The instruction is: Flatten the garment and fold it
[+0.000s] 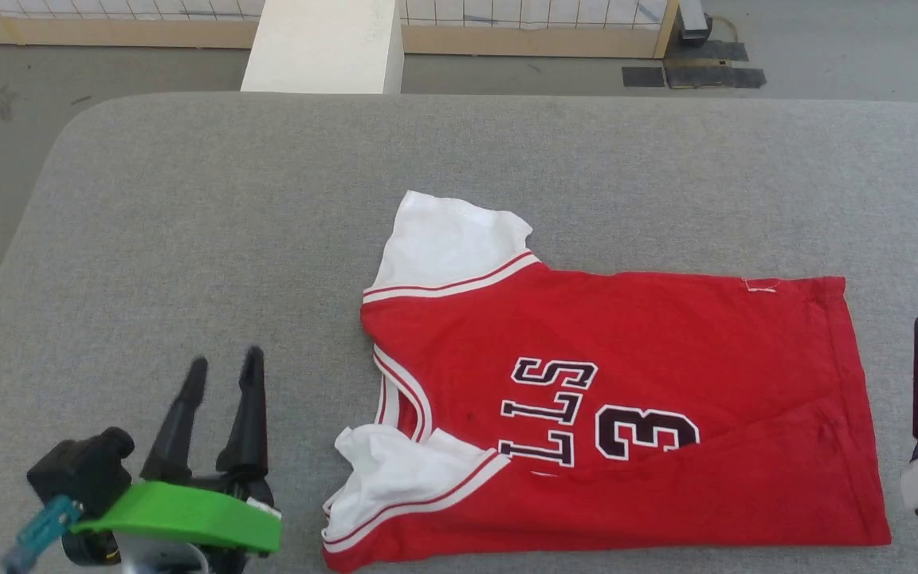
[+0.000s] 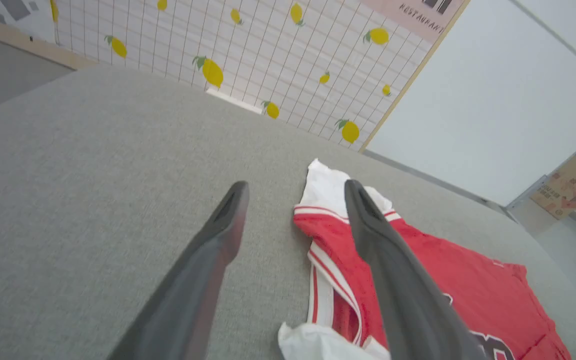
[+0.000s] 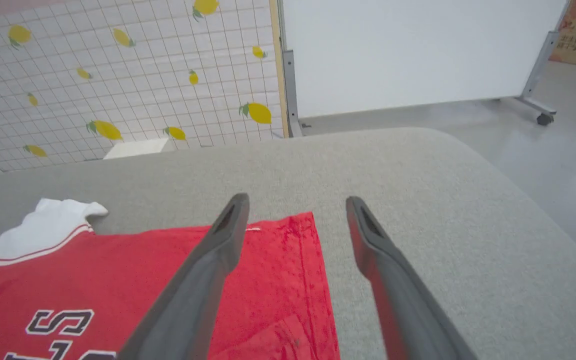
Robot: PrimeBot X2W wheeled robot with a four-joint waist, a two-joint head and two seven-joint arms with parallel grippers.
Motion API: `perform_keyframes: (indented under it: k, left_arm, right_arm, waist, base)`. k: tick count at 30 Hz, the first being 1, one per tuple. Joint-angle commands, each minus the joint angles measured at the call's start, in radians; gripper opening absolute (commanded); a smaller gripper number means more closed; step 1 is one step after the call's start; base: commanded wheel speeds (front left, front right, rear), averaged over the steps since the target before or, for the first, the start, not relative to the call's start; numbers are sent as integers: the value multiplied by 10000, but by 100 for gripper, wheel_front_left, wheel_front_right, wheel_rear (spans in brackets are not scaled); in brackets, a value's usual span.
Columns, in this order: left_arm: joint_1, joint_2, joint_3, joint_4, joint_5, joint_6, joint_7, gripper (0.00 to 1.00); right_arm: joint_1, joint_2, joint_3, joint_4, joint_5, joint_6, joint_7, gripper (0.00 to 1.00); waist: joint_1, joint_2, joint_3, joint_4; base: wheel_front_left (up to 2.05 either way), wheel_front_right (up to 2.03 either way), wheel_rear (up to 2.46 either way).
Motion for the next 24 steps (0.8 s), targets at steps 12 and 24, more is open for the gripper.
perform_keyframes:
  k: [12, 24]
  left_arm:
    - [-1570, -635, -729, 882, 2478, -263, -1873, 100]
    - [-7297, 345, -1738, 3046, 1578, -1269, 2757, 100]
  right_arm:
    - [-576, 1, 526, 436, -633, -13, -1927, 100]
    - [-1493, 1, 982, 614, -458, -13, -2176, 100]
  waist:
    - [0, 0, 446, -108]
    - [0, 0, 2265, -479]
  base:
    - [0, 0, 0]
    - [0, 0, 0]
